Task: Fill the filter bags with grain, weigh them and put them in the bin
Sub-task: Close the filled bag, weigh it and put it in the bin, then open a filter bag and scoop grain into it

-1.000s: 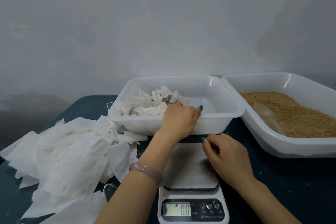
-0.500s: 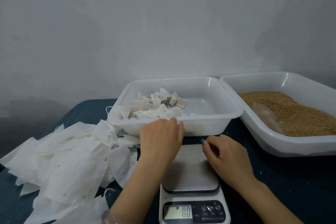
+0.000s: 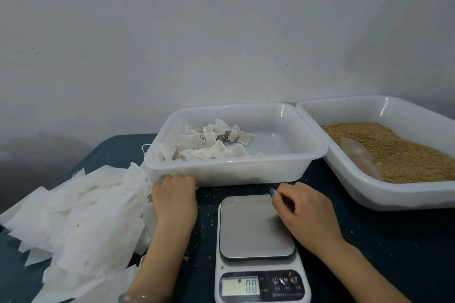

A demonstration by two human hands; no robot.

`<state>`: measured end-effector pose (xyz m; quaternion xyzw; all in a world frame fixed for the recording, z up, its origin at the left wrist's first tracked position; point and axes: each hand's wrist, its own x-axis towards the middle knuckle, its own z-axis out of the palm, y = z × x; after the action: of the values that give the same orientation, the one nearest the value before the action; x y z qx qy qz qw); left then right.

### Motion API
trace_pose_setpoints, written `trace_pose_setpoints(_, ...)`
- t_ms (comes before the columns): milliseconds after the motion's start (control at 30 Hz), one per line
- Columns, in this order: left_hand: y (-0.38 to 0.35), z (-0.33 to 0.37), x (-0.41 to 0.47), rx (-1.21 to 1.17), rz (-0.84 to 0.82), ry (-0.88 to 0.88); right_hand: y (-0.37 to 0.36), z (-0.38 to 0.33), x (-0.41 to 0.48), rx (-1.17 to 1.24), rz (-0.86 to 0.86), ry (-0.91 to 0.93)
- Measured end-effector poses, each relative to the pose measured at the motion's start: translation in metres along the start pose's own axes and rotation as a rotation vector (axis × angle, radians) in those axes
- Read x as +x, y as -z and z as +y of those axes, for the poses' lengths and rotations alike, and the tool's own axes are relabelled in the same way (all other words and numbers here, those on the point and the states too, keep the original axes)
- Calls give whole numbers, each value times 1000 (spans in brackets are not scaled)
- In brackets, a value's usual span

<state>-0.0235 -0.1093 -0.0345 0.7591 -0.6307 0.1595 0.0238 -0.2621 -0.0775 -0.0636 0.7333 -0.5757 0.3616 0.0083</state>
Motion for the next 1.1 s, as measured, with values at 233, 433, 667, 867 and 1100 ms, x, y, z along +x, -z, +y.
trace_pose_setpoints(233,18,-2,-12,-367,309,-33,2,0,0,48,6,-32)
trace_pose_setpoints(433,23,5,-11,-795,373,-3,3,0,1,134,-24,-42)
trace_pose_setpoints(667,19,8,-7,-1220,260,157,6,-8,1,232,-43,-15)
trace_pose_setpoints(867,21,-19,-3,-952,511,219,6,-7,0,222,-40,-22)
trace_pose_setpoints(1100,30,-21,-1,-1487,622,363,5,-7,1,261,-65,-15)
